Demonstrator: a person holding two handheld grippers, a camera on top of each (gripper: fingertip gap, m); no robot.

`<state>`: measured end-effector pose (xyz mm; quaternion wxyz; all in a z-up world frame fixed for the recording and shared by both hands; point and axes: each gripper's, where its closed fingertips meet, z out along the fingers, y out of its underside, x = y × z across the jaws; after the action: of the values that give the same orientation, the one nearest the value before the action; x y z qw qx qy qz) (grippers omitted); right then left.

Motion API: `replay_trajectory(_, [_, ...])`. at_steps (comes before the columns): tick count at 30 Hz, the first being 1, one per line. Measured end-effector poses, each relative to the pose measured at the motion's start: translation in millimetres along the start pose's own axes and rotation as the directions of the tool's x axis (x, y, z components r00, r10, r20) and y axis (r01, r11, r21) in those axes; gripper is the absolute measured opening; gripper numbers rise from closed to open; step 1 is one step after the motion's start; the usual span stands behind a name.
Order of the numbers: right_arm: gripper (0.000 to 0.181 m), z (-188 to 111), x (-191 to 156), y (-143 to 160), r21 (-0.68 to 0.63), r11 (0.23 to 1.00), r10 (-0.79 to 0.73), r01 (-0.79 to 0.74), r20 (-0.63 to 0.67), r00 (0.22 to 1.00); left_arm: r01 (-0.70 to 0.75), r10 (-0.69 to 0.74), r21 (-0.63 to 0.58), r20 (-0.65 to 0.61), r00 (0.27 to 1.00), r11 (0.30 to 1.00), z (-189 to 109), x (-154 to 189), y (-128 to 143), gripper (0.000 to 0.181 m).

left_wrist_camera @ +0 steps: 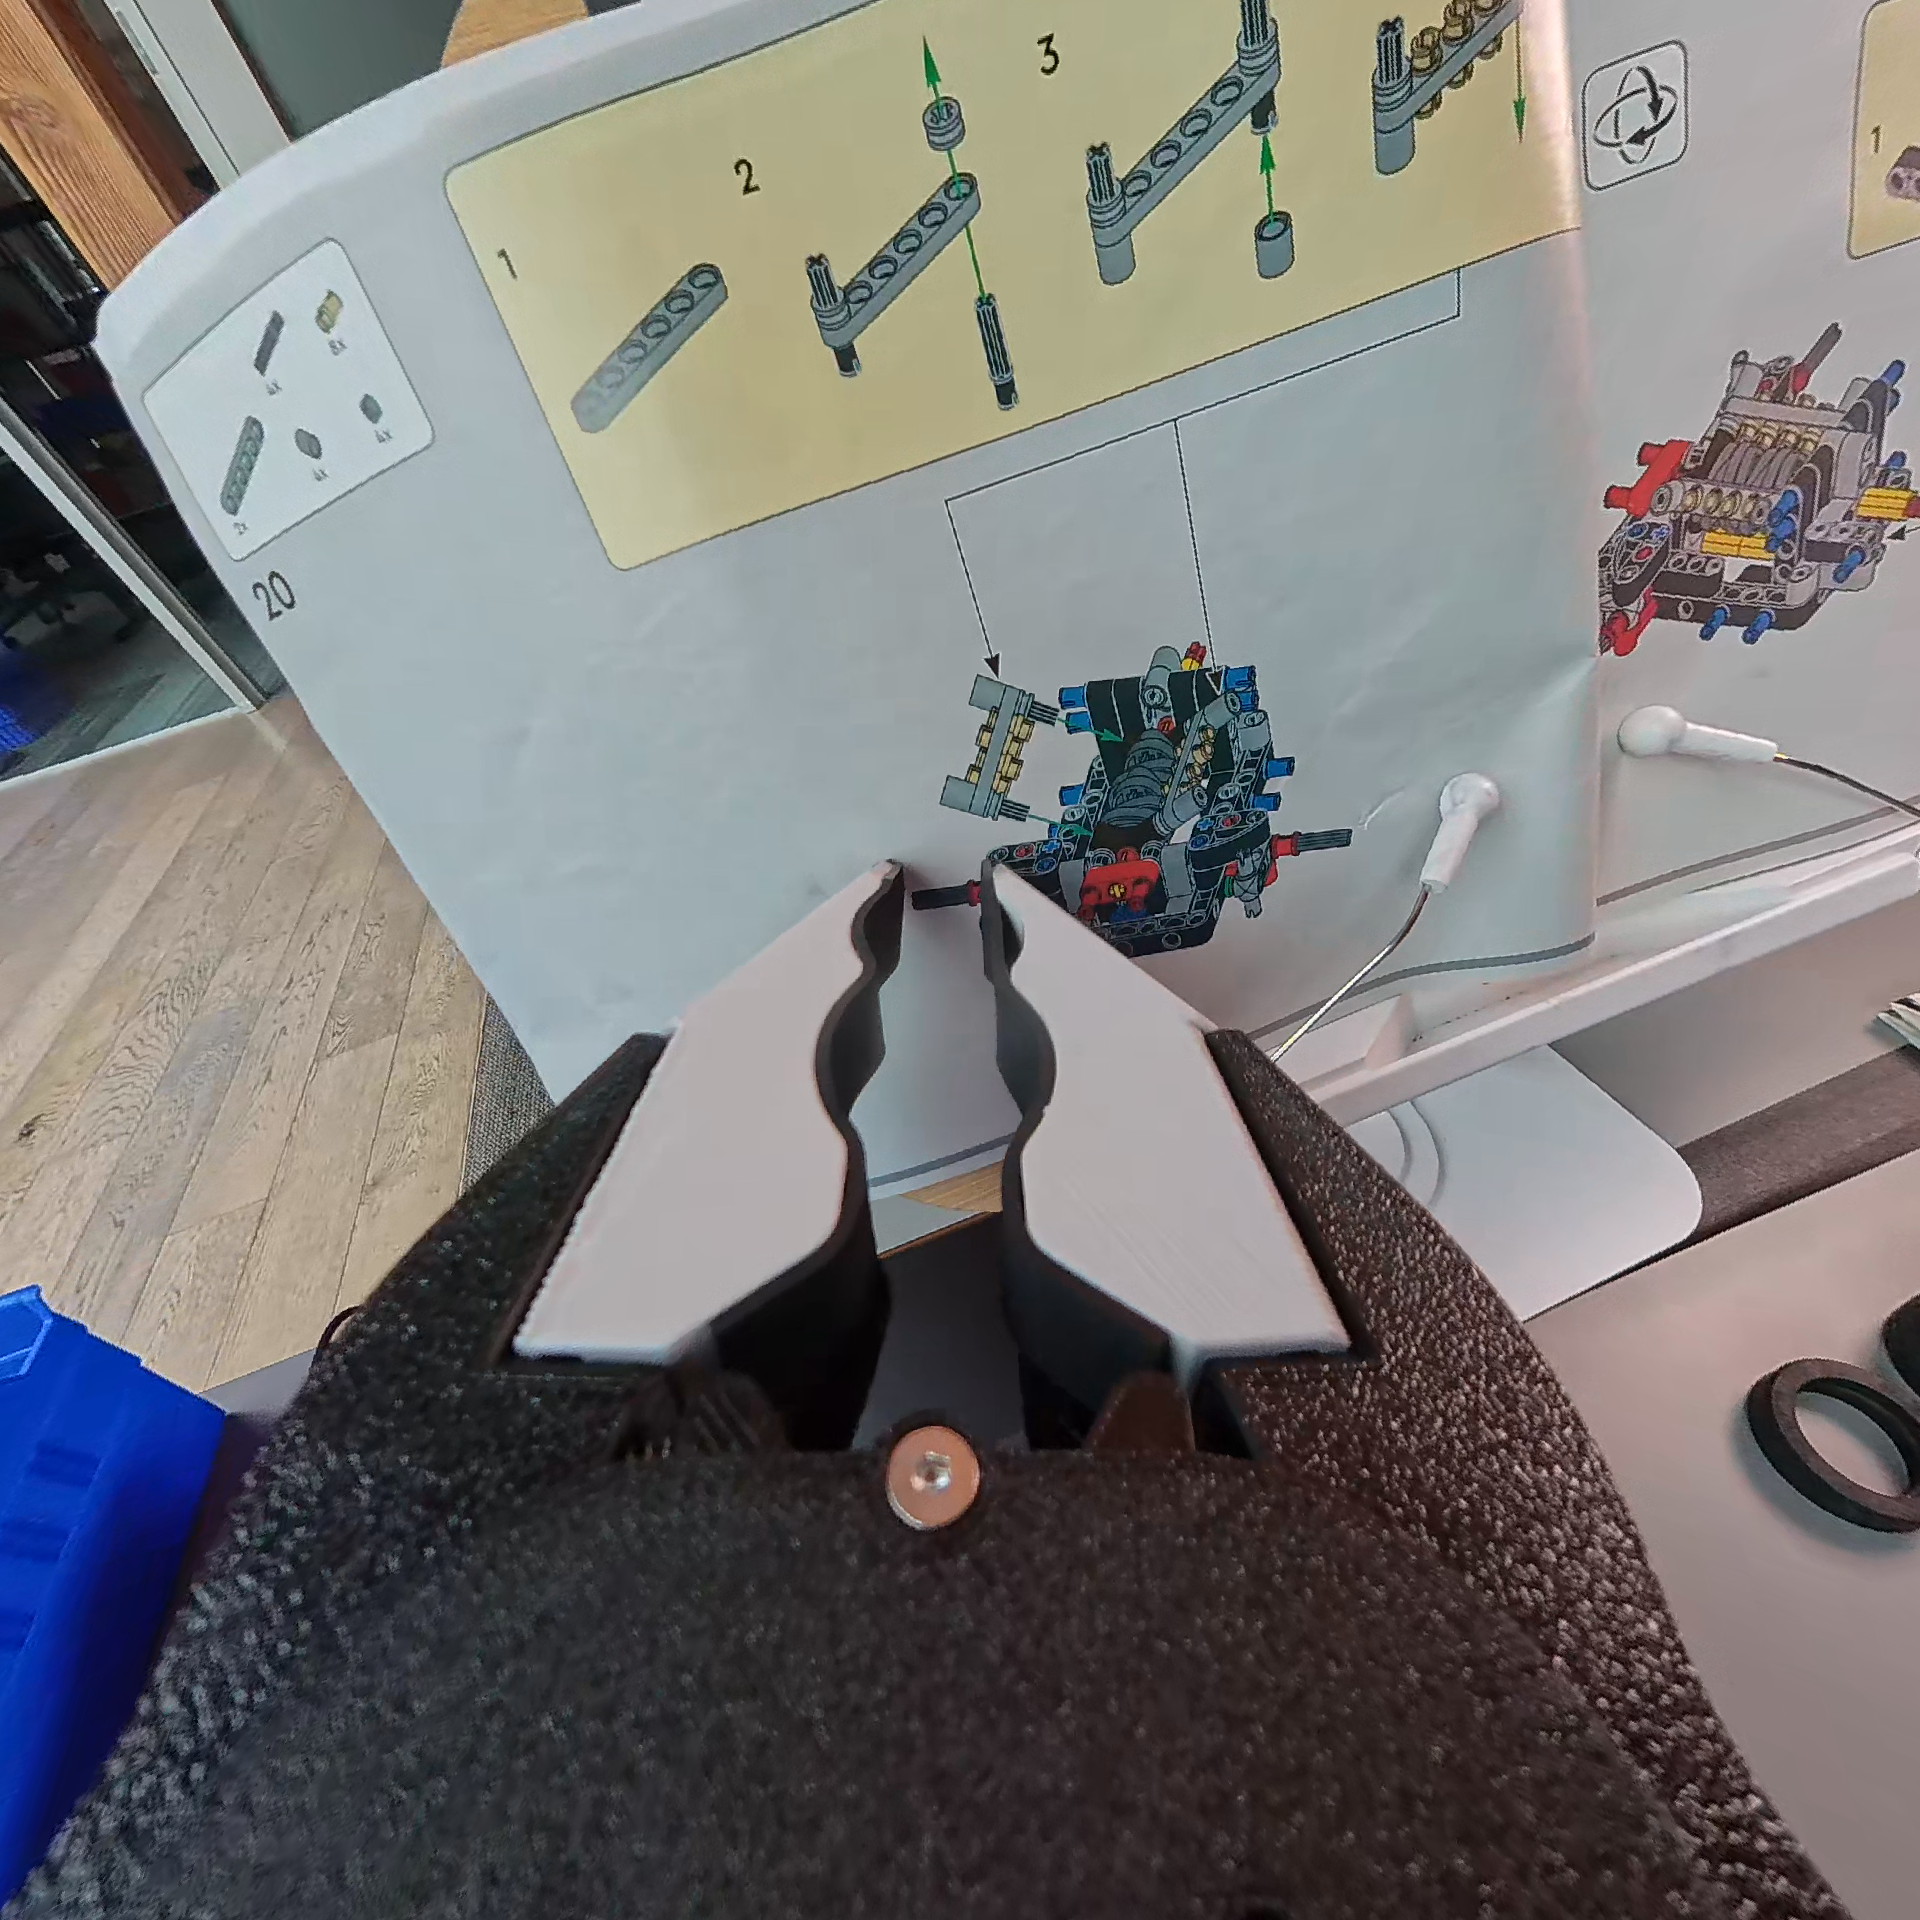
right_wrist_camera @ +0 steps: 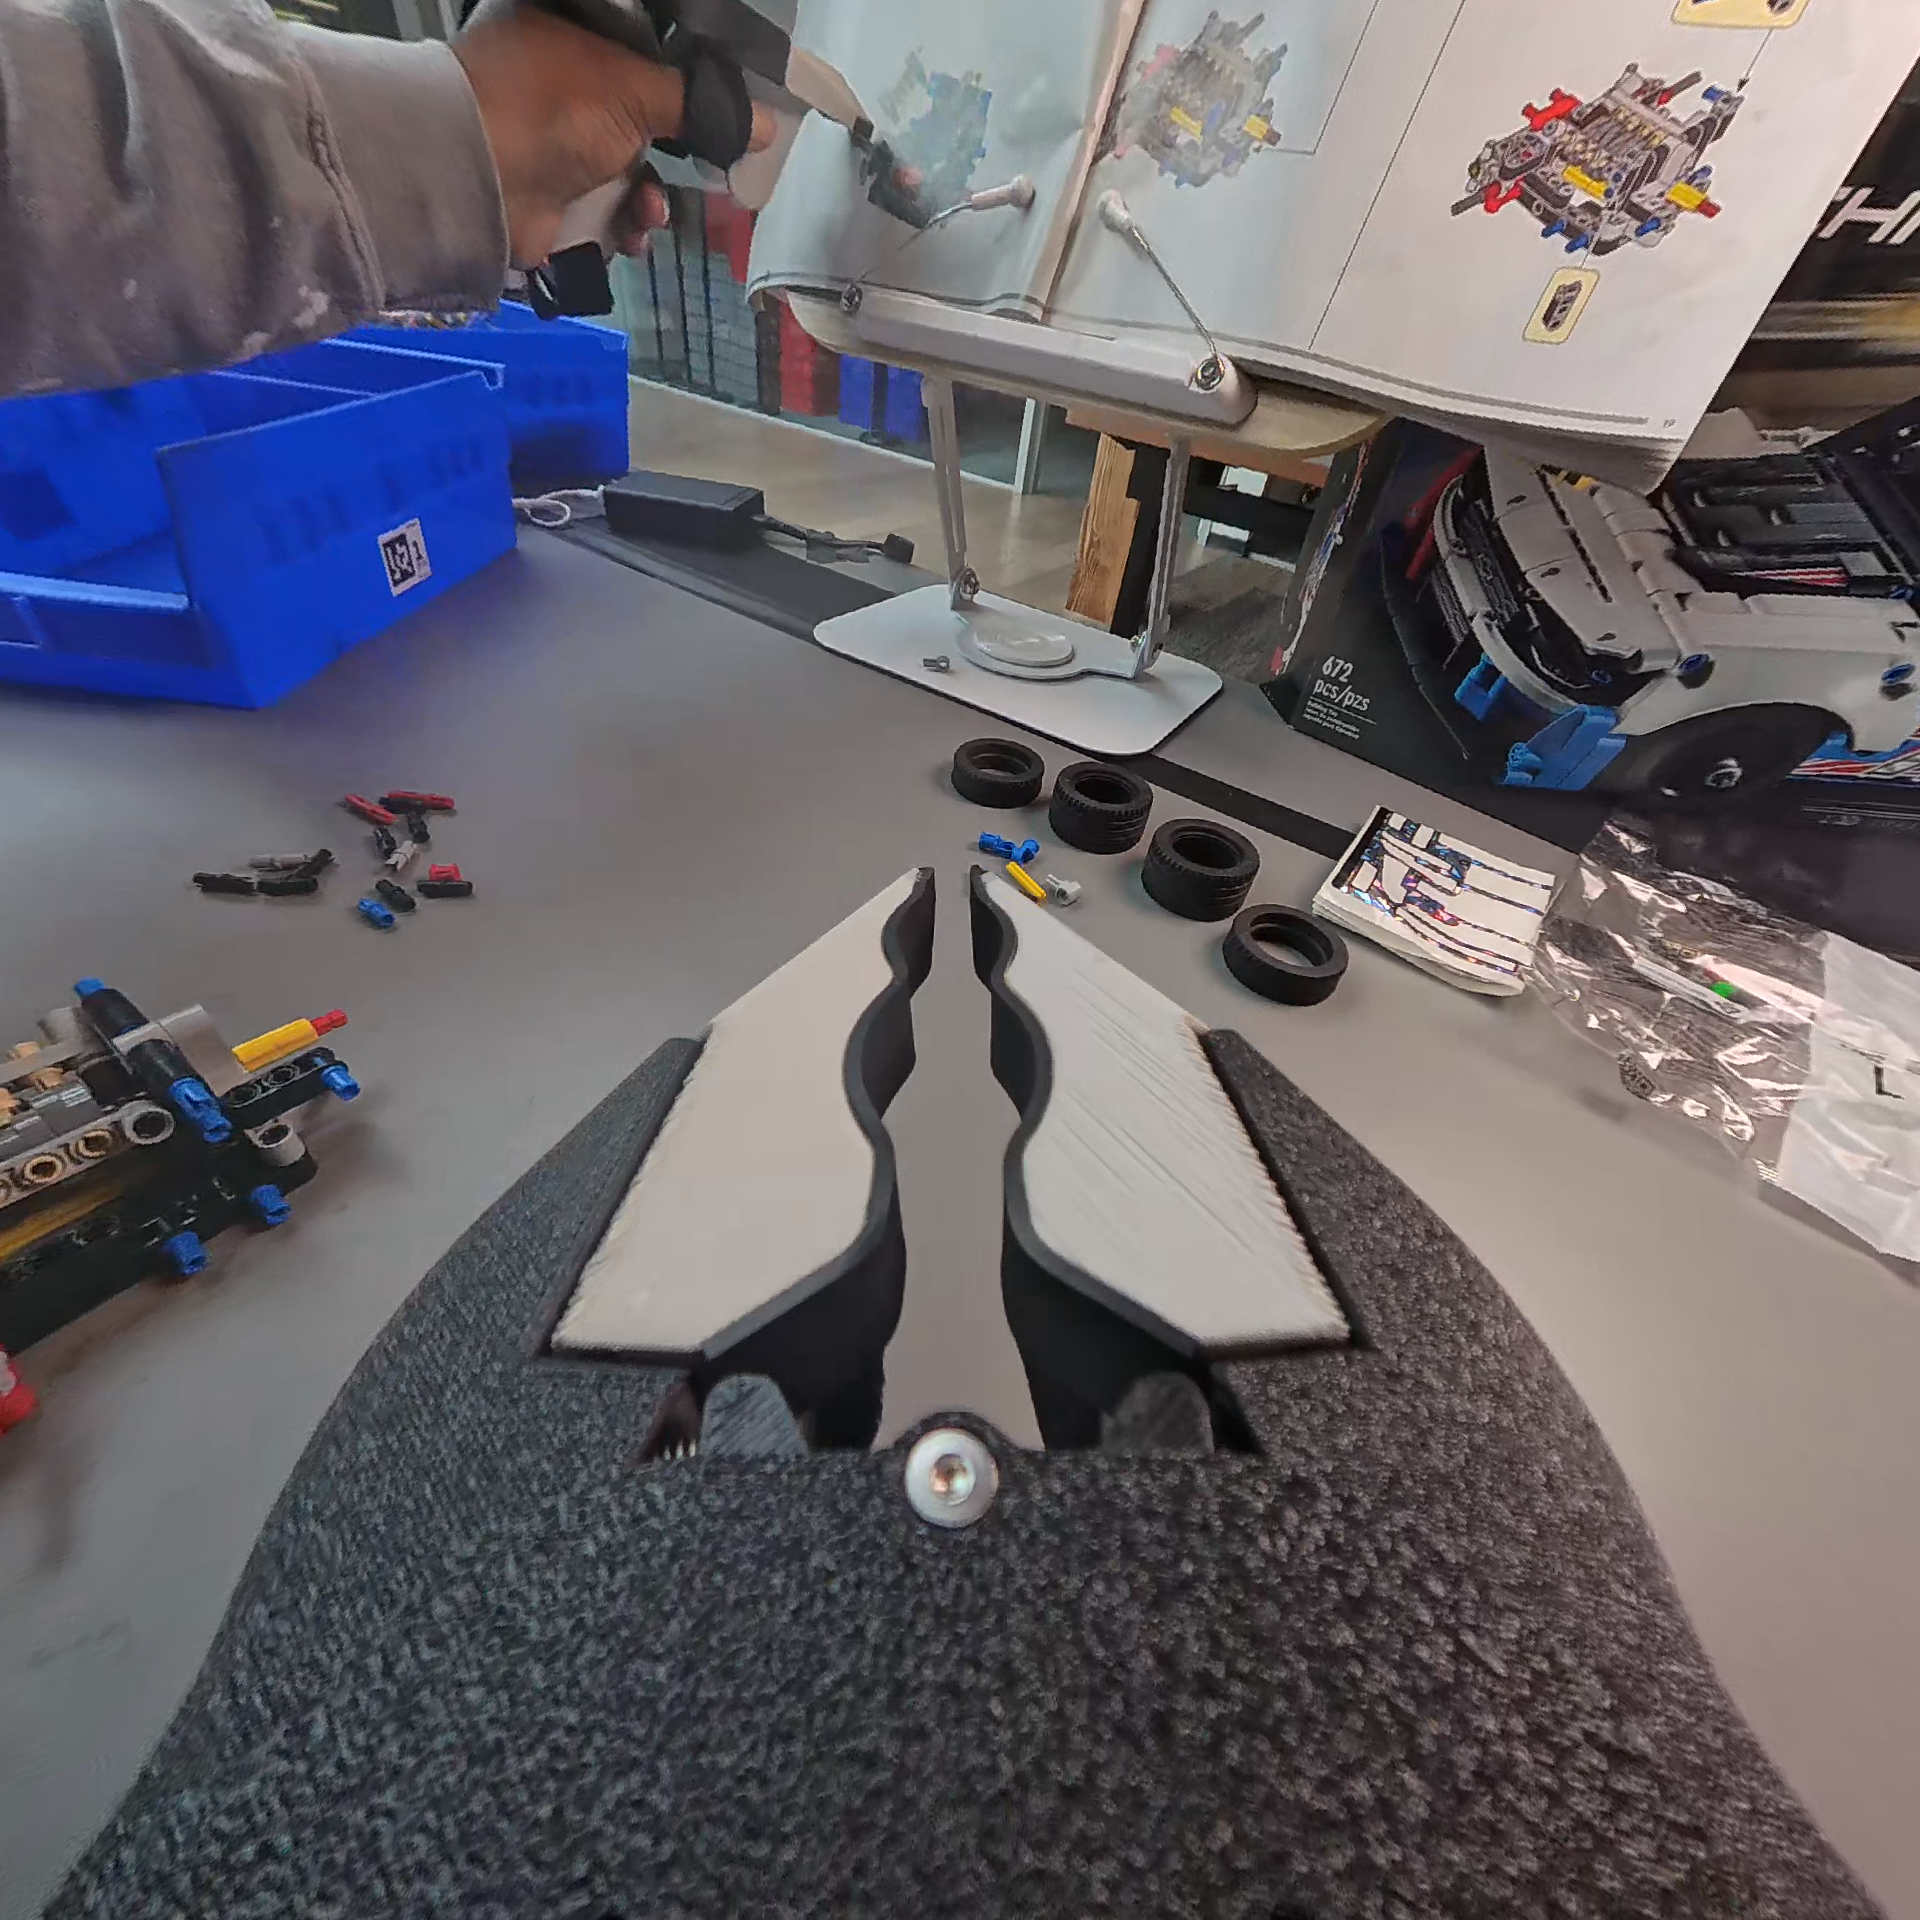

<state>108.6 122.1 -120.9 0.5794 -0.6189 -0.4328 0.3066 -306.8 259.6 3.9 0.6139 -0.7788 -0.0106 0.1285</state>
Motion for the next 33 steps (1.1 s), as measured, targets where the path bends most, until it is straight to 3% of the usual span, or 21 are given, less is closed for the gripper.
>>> replay_trajectory(11, [0.005,2,-11,15,-0.051,0.998,-0.043,0.044,0.026,0.999,0.071,-0.07,0.01,-0.051,0.996,0.997,-13,11,-6,0.015])
replay_trajectory(15, [0.005,3,-26,15,-0.051,0.998,-0.041,0.046,0.091,0.995,0.113,-0.095,0.041,-0.298,0.95,0.993,-57,72,-18,0.017])
replay_trajectory(18, [0.004,2,-42,14,-0.046,0.996,-0.064,0.071,0.144,0.988,0.138,-0.096,0.032,-0.569,0.817,0.99,-120,138,-14,0.018])
replay_trajectory(21, [0.003,1,-64,15,-0.063,0.994,-0.071,0.088,0.234,0.97,0.072,-0.047,0.003,-0.724,0.688,0.997,-188,193,22,0.019])
replay_trajectory(24, [0.001,0,-82,14,-0.106,0.992,-0.033,0.068,0.303,0.953,-0.034,-0.042,-0.072,-0.838,0.545,0.997,-250,239,84,0.025])
replay_trajectory(27, [0.0,-6,-107,18,-0.25,0.967,0.144,-0.046,0.387,0.911,-0.097,-0.091,-0.145,-0.901,0.423,0.985,-302,272,137,0.046])
replay_trajectory(30, [0.0,-16,-137,23,-0.404,0.9,0.349,-0.164,0.443,0.826,-0.207,-0.079,-0.168,-0.922,0.379,0.964,-332,295,181,0.074])
replay_trajectory(33, [0.0,-21,-156,35,-0.519,0.827,0.47,-0.219,0.422,0.776,-0.323,-0.021,-0.145,-0.933,0.358,0.935,-343,310,208,0.091])
